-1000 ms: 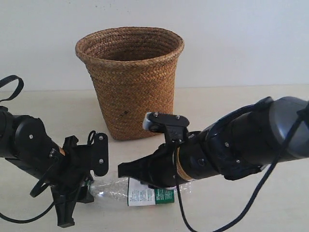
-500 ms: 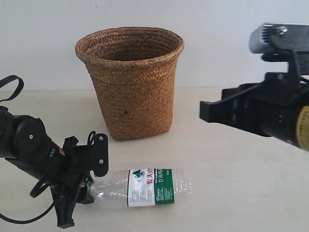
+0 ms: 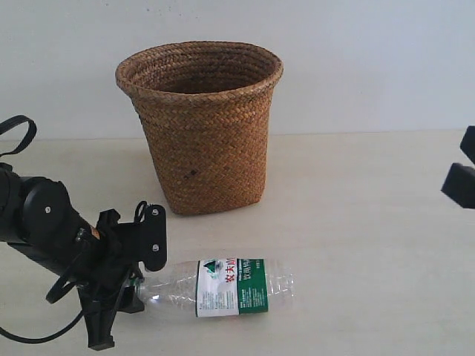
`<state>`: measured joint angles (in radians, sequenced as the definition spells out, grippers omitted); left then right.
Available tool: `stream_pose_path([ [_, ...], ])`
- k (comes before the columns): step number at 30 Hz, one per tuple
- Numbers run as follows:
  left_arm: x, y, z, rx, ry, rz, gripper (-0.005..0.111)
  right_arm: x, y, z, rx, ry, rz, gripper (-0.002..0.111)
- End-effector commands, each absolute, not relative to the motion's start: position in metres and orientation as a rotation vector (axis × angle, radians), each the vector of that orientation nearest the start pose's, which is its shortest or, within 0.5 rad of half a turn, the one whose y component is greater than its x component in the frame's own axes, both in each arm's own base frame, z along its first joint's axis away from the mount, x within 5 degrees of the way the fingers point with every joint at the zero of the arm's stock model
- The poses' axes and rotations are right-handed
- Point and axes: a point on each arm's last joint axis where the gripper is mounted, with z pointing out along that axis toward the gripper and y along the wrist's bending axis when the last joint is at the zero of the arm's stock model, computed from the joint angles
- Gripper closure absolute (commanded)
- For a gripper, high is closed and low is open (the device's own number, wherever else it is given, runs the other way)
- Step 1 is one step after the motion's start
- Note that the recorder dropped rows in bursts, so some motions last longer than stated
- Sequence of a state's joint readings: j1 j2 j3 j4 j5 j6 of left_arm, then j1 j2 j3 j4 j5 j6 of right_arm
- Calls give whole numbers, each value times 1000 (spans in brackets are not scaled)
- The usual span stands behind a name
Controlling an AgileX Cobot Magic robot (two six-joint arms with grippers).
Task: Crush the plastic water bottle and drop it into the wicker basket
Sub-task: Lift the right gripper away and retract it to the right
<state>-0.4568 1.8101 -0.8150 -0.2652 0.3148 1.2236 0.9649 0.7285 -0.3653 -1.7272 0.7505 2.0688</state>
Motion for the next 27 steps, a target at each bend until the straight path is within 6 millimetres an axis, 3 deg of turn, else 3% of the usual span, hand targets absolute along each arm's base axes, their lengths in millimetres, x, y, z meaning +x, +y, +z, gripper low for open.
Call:
stream_pose_path([
  [1, 273, -145, 120, 1809, 2093, 13, 103, 121, 64, 282, 48, 1691, 324, 108],
  [15, 276, -145, 121, 1787, 2082, 28, 103, 121, 64, 283, 45, 1687, 332, 108],
  [22, 276, -145, 121, 1787, 2081, 28, 103, 103, 24, 304, 192, 1542, 430, 108],
  [27, 277, -145, 121, 1777, 2072, 38, 103, 70, -16, 320, 385, 1307, 381, 108],
])
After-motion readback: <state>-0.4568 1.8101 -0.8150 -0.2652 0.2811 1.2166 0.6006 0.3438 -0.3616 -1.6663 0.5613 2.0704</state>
